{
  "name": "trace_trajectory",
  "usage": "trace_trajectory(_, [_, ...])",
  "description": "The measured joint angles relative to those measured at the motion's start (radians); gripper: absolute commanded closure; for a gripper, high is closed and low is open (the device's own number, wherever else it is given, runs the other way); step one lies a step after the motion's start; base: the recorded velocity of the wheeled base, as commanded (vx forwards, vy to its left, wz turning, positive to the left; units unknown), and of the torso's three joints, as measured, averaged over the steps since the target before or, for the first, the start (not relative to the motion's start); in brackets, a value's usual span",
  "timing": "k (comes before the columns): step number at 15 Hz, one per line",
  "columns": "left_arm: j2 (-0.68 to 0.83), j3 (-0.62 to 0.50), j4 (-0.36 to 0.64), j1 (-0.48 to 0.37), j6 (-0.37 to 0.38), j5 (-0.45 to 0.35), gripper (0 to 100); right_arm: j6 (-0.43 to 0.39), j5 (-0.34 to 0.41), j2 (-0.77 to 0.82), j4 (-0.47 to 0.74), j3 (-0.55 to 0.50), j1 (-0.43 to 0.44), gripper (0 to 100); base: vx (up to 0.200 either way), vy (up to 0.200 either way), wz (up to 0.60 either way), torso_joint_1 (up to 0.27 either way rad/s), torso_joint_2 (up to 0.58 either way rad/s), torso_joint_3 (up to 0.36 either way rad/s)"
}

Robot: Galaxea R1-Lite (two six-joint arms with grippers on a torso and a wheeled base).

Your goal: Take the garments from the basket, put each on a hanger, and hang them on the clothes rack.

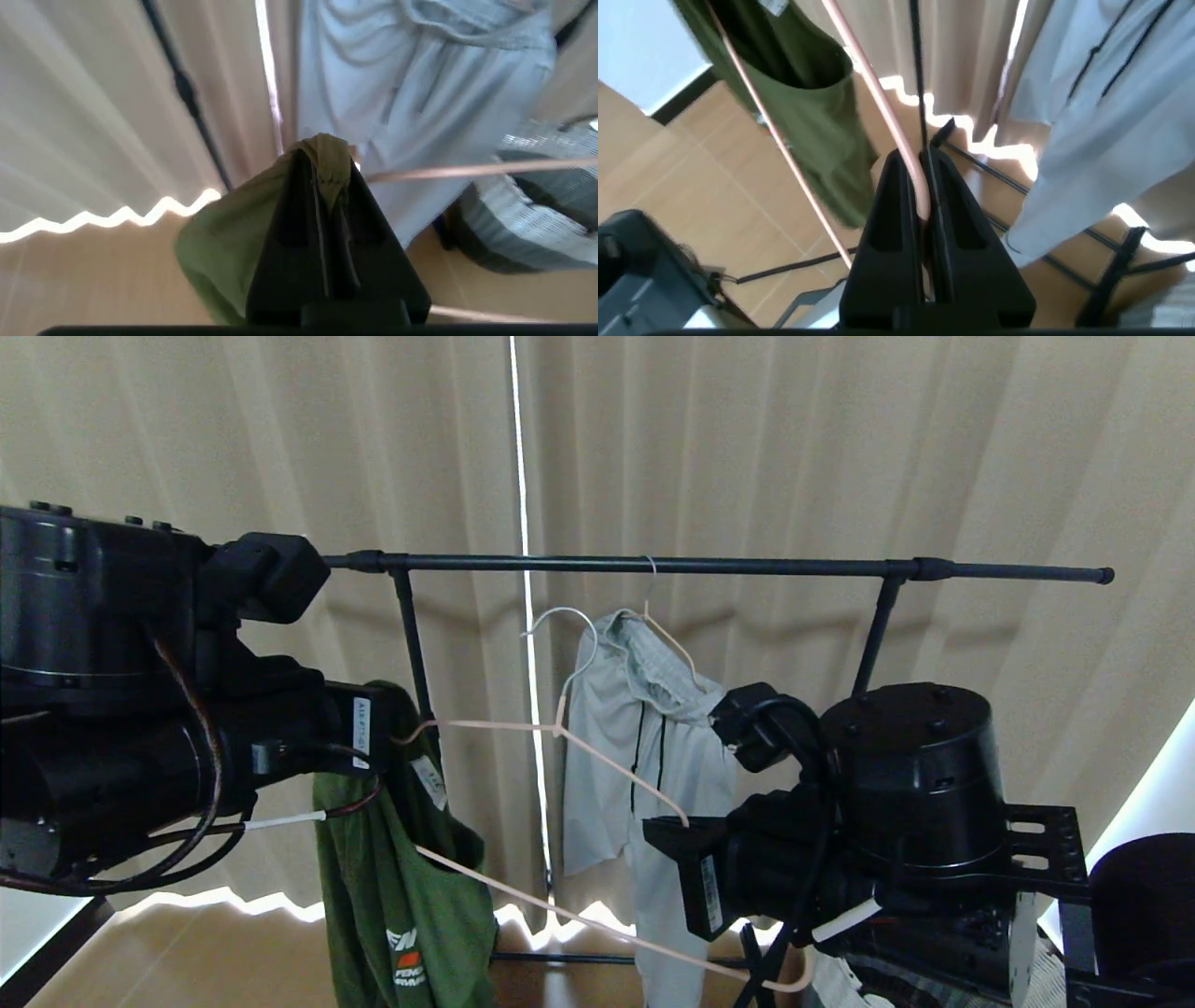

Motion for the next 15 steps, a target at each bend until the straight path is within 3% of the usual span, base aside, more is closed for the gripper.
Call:
trace_trajectory(2, [-0.011, -0.002, -0.002, -0.031, 0.000, -0.019, 100, -0.004, -0.003, 0.016, -0.022, -0.004, 0.001, 100, 0.000, 0.000, 0.00, 0.000, 0.00, 0.000])
trace_trajectory(5, [-0.043, -0.002, -0.002, -0.060, 0.002, -0.184, 100, -0.052, -0.003, 0.034, -0.103, 0.005, 0.003, 100, 0.000, 0.000, 0.00, 0.000, 0.00, 0.000])
trace_trajectory(9, [-0.061, -0.002, -0.003, -0.080, 0.010, -0.323, 100, -0.054, -0.003, 0.040, -0.107, 0.006, 0.005, 100, 0.000, 0.000, 0.00, 0.000, 0.00, 0.000])
trace_trajectory(15, [-0.074, 0.003, -0.004, -0.142, 0.012, -0.390, 100, -0.054, -0.003, 0.047, -0.109, -0.005, 0.014, 100, 0.000, 0.000, 0.00, 0.000, 0.00, 0.000])
